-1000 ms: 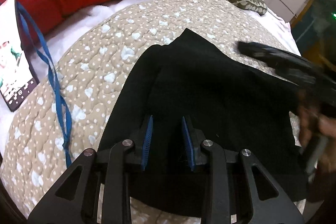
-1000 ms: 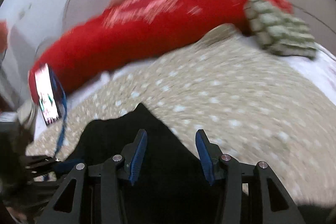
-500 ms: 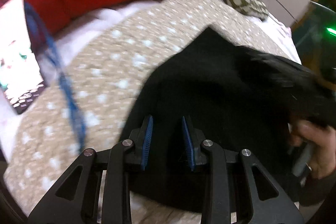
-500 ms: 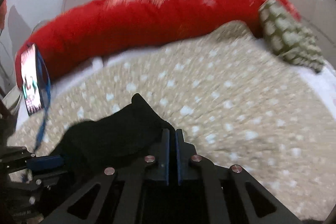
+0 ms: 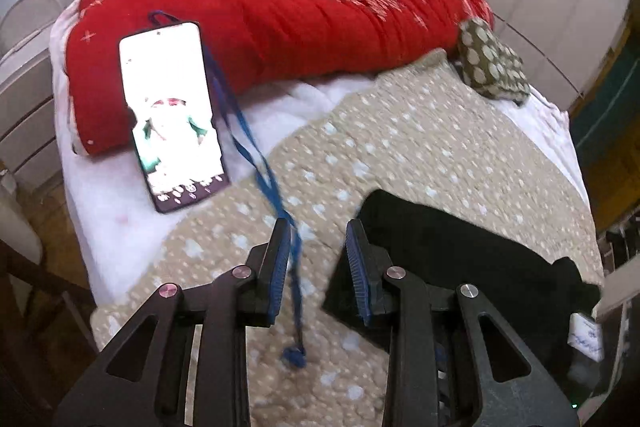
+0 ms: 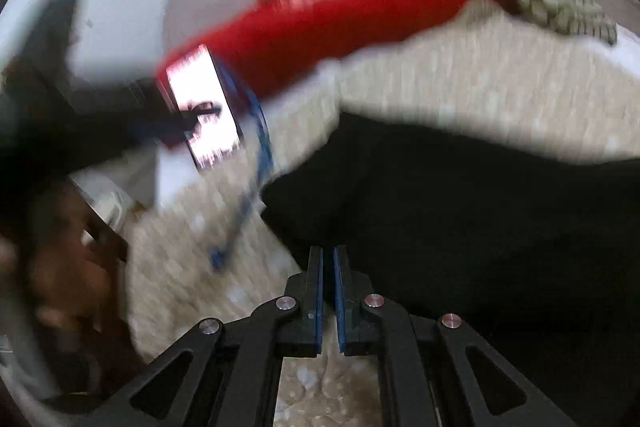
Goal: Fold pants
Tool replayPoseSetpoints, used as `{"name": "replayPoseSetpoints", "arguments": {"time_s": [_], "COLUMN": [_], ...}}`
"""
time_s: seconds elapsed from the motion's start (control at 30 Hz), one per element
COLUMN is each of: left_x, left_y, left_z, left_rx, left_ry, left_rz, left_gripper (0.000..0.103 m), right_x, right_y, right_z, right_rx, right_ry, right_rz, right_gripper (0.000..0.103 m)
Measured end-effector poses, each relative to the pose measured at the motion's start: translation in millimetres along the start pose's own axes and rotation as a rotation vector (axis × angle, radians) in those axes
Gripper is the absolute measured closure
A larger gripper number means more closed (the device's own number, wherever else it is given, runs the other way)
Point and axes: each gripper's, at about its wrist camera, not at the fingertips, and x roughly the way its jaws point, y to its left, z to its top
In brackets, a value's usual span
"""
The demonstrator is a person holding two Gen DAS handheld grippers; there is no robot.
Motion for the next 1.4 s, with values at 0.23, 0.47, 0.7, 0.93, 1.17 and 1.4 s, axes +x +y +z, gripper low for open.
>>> {"name": "replayPoseSetpoints", "arguments": {"time_s": [0.23, 0.47, 0.7, 0.93, 1.17, 1.4], "left_x": [2, 18, 26, 21, 19, 18], "left_y": [-43, -72, -77, -68, -73, -56], "left_z": [-25, -43, -53, -49, -59, -60], "left_rx": [0.081, 0.083, 0.083, 0.058, 0.083, 0.064], "left_ry": [0.052, 0.137, 0.19, 0.175, 0.198, 0.191], "left_rz": [-0.134, -0.213, -0.182, -0.161, -0.181, -0.159], "left_gripper": [0.075, 0.075, 0.075, 0.075, 0.075, 0.075], "right_x": [-106, -227, -236, -277, -323, -315], "right_y": [-61, -227, -318, -275, -232, -199], "right_z": [-20, -107, -122, -106, -135, -184], "right_rx": [0.172, 0.679, 0.935, 0.778, 0.725, 0.673], "right_ry": [-0.168, -0.351, -0.453, -0.515, -0.549, -0.332], "right_rz": [-0.023, -0.339, -0.281, -0.359, -0.319, -0.39], "right_gripper": [0.063, 0.061, 0.065, 0.098, 0.099, 0.099]}}
